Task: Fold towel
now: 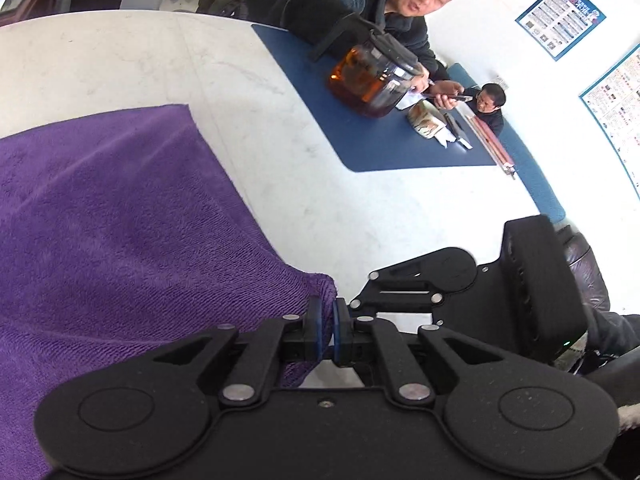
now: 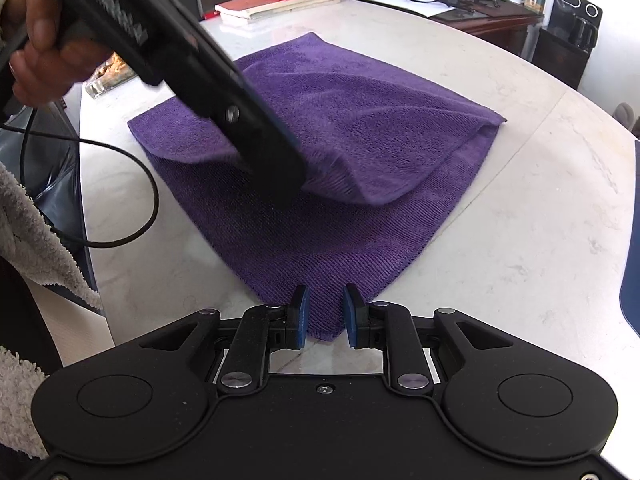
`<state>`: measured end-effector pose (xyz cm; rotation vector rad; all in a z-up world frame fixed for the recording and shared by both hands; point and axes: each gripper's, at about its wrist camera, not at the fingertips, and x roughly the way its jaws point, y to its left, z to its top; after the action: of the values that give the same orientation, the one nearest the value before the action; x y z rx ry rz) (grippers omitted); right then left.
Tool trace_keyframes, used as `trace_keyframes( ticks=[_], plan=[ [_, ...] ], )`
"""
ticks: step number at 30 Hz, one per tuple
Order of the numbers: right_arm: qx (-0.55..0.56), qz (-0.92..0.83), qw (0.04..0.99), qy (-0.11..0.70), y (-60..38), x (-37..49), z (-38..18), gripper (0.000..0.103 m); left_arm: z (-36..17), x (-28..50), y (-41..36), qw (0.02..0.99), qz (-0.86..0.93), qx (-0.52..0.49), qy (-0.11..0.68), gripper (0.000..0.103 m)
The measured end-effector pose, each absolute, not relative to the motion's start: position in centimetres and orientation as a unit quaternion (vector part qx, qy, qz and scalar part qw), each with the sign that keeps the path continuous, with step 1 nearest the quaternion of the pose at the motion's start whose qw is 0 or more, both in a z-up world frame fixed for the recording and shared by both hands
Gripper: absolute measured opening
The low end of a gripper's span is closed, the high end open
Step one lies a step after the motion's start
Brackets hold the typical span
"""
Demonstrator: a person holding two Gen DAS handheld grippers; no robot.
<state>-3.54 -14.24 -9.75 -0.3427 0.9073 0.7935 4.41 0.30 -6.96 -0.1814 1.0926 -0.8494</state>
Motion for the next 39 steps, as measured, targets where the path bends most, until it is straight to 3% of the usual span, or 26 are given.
trace_keyframes(
  ticks=[8, 20, 33, 39],
  plan=[
    [-0.164, 0.367, 0.809, 0.428, -14.2, -4.1, -9.6, 0.018, -6.1, 4.6, -0.1, 0.749, -0.431, -0.125, 0.487, 0.005],
    [-0.161, 0.362, 0.810, 0.432, -14.1, -3.9, -9.6, 0.018, -12.8, 4.7, -1.3, 0.707, -0.424, -0.142, 0.548, 0.005],
    [-0.178, 0.351, 0.809, 0.436, -14.7, -4.1, -9.4, 0.019, -15.4, 4.9, -0.5, 0.691, -0.416, -0.162, 0.569, 0.005],
    [-0.174, 0.331, 0.810, 0.451, -15.9, -3.7, -9.4, 0.023, -15.8, 4.9, -0.3, 0.685, -0.423, -0.187, 0.563, 0.005]
  ],
)
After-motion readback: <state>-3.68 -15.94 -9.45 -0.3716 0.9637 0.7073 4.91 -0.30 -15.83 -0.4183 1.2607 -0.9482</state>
